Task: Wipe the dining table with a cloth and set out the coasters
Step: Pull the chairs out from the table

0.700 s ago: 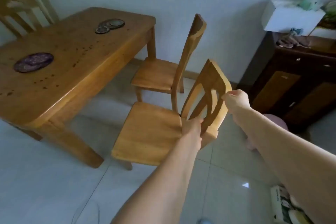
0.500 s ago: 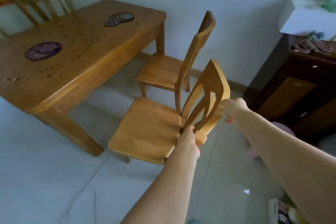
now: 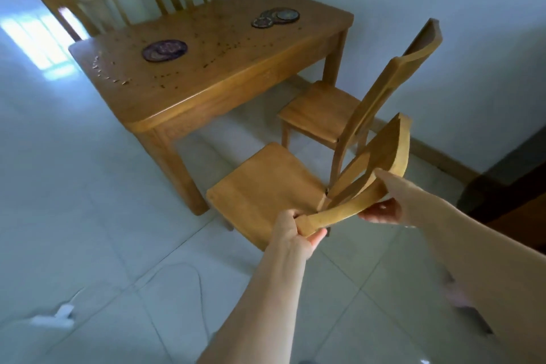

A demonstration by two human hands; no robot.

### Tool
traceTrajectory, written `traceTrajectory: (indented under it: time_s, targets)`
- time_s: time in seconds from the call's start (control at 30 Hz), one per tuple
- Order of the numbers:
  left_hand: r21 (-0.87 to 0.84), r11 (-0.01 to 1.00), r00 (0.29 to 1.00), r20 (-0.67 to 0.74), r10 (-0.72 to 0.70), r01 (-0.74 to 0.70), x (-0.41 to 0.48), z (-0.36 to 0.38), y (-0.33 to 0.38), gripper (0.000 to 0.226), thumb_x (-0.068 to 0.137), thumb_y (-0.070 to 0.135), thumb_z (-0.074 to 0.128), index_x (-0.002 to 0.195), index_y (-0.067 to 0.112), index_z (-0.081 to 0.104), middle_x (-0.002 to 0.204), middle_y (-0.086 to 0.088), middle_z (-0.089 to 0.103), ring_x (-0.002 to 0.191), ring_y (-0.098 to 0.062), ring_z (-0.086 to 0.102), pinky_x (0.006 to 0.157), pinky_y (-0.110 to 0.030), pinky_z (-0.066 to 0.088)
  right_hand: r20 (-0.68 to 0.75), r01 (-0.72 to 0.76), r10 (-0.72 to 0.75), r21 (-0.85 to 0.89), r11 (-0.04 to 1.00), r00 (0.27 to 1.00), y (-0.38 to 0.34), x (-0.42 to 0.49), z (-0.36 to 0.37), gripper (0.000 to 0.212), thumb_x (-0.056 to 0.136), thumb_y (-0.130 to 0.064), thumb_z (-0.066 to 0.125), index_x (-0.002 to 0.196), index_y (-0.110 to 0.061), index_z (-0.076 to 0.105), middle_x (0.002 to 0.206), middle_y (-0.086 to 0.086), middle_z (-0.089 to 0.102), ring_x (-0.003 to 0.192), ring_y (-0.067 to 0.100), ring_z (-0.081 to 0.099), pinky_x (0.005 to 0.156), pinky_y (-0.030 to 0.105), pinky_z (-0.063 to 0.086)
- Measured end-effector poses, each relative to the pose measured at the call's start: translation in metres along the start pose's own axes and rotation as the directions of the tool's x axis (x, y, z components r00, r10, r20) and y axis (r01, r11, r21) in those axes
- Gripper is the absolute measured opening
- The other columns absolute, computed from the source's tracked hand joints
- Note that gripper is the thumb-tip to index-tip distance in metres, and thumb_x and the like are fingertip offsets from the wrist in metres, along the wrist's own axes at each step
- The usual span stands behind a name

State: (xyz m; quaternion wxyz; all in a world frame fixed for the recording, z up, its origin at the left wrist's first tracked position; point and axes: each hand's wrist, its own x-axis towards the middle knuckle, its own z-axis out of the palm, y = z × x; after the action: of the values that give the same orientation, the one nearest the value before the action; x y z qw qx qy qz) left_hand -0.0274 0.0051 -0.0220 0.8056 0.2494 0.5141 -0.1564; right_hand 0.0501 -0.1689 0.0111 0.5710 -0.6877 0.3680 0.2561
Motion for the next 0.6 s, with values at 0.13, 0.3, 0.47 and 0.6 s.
traceTrajectory:
  time_s: [0.13,0.3,0.47,0.6]
  targets:
    - [-0.109,0.99,0.996,-0.023,0.091,-0.093,-0.003,-0.024,0.038,0.031,0.09,0.012,0.056,0.118,0.002,0.048,0.121,-0.023,0.05,0.117,-0.046,0.048,0.103,-0.059,0.041,0.119,0.013,-0.021,0.063,0.998,0.993,-0.002,-0.003,0.035,0.039,0.091,-0.031,0.066,0.12,-0.009,0.054,0.116,0.019,0.062,0.094,0.04,0.069,0.06,0.049,0.061]
    - [-0.15,0.966,0.975,-0.091,0.201,-0.213,-0.003,-0.05,0.098,0.038,0.087,0.01,0.061,0.121,0.009,0.046,0.123,-0.023,0.047,0.12,-0.048,0.045,0.098,-0.067,0.041,0.151,0.046,-0.064,0.122,0.992,0.987,-0.007,-0.006,0.095,0.019,0.09,-0.019,0.066,0.099,-0.007,0.054,0.112,0.017,0.062,0.091,0.037,0.068,0.06,0.052,0.06]
    - [-0.137,0.952,0.959,-0.11,0.262,-0.275,0.002,-0.051,0.137,0.031,0.087,0.008,0.059,0.116,0.011,0.047,0.121,-0.023,0.048,0.117,-0.049,0.046,0.096,-0.069,0.042,0.131,0.071,-0.087,0.12,0.99,0.988,-0.028,0.005,0.135,0.021,0.09,-0.023,0.067,0.096,-0.009,0.051,0.105,0.016,0.061,0.082,0.037,0.069,0.07,0.049,0.061]
    - [-0.149,0.95,0.96,-0.11,0.259,-0.274,0.015,-0.042,0.169,0.035,0.086,0.007,0.061,0.117,0.012,0.045,0.122,-0.024,0.046,0.12,-0.051,0.044,0.096,-0.069,0.042,0.121,0.078,-0.092,0.117,0.99,0.988,-0.055,0.023,0.159,0.025,0.09,-0.022,0.067,0.106,-0.007,0.054,0.103,0.016,0.061,0.076,0.037,0.069,0.069,0.049,0.061]
